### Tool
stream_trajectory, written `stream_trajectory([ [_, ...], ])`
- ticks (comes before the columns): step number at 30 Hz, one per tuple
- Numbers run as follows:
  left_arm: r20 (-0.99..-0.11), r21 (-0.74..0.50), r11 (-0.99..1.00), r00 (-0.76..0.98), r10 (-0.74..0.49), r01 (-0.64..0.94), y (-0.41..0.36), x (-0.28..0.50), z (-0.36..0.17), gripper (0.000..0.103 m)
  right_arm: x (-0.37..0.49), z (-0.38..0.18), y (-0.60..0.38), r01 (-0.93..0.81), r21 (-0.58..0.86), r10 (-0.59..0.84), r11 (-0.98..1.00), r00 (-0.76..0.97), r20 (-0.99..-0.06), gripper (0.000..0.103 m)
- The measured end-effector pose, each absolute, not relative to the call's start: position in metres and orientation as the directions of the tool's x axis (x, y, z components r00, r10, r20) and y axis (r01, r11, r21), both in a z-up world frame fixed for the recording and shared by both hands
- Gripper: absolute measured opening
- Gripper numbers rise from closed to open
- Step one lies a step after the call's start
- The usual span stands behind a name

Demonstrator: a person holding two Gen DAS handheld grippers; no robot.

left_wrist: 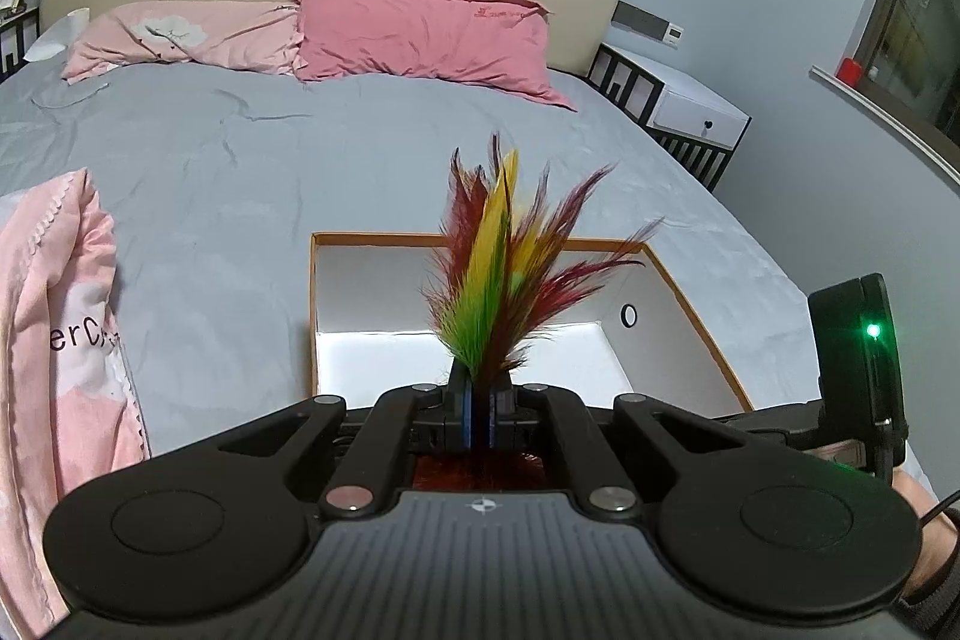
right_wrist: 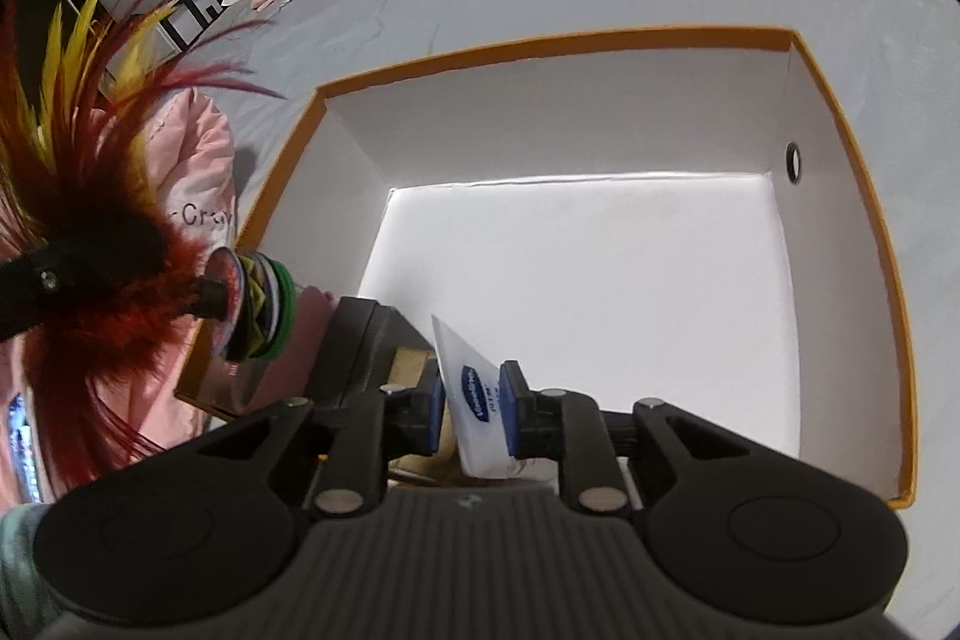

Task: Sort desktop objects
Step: 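Open the right gripper to drop the tube while the left gripper drops the feathered toy into the box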

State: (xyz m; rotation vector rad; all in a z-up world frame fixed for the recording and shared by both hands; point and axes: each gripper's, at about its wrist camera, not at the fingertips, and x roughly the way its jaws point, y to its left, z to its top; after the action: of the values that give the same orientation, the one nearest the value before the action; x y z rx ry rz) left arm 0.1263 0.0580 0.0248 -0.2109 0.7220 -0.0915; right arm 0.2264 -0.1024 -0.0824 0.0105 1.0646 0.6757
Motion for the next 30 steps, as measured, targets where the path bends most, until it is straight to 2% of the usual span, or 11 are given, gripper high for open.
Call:
stream_trajectory([
  [4,-0.647,-0.23,0.973,0.744,-0.165,0.016,0.058,0.127,0.025,0.005,0.226,-0.076,-0.109,-0.503,0.322,0.52,0.802,0.324,-0.79,0.031],
  [7,-0.647,-0.231,0.973,0.744,-0.167,0.017,0.057,0.126,0.027,0.005,0.225,-0.067,-0.116,-0.51,0.333,0.542,0.793,0.342,-0.767,0.034],
  [14,-0.625,-0.23,0.972,0.76,-0.18,0.041,0.045,0.129,0.042,0.005,0.221,-0.042,-0.147,-0.49,0.334,0.558,0.805,0.435,-0.707,0.036],
  [19,-0.604,-0.226,0.965,0.758,-0.245,0.132,0.015,0.143,0.053,0.005,0.215,-0.03,-0.174,-0.454,0.329,0.543,0.828,0.503,-0.672,0.036],
  [23,-0.656,-0.244,0.955,0.696,-0.292,0.17,-0.013,0.17,0.041,0.005,0.21,-0.025,-0.199,-0.414,0.315,0.511,0.854,0.552,-0.659,0.036],
  [30,-0.762,-0.183,0.964,0.592,-0.262,0.191,-0.046,0.198,0.0,0.005,0.208,-0.033,-0.229,-0.373,0.317,0.485,0.872,0.566,-0.667,0.036],
])
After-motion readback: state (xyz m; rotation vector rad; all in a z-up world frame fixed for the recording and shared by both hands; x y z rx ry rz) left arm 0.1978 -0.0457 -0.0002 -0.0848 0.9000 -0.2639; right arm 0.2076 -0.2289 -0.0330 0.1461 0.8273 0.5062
